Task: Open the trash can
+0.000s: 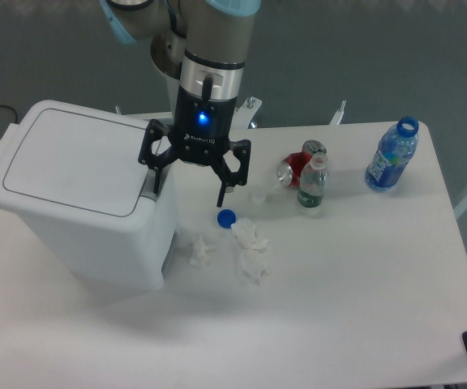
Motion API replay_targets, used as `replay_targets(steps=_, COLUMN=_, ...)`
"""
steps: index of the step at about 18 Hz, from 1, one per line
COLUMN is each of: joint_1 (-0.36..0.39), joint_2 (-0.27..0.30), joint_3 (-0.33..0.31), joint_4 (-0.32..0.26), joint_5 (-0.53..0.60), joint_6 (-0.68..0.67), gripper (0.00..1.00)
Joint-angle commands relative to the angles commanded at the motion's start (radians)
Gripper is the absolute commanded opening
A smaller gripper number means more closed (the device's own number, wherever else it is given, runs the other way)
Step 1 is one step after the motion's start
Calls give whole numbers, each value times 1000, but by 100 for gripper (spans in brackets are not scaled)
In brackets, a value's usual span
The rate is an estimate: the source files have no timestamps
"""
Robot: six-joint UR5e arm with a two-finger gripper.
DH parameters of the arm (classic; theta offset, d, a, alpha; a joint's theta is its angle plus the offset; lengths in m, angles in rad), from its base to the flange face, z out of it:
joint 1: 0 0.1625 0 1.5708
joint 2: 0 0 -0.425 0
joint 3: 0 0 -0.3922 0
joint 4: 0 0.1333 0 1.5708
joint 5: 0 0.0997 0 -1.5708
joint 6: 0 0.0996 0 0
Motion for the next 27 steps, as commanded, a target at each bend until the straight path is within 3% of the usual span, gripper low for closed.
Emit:
replay_targets(steps=20, joint_1=2, joint_2=-2, joint_3=0, joint_4=-2, joint_5=0, joint_6=28, gripper=100)
replay_targets(steps=23, joint_1=20, joint_2=0, joint_3=35, joint_4=-8, joint_5=-6, joint_6=20, gripper=100)
replay_targets(steps=27, joint_1=32, joint_2=3, joint_3=35, joint_4=-8, joint_5=-8, joint_6=28, gripper=100)
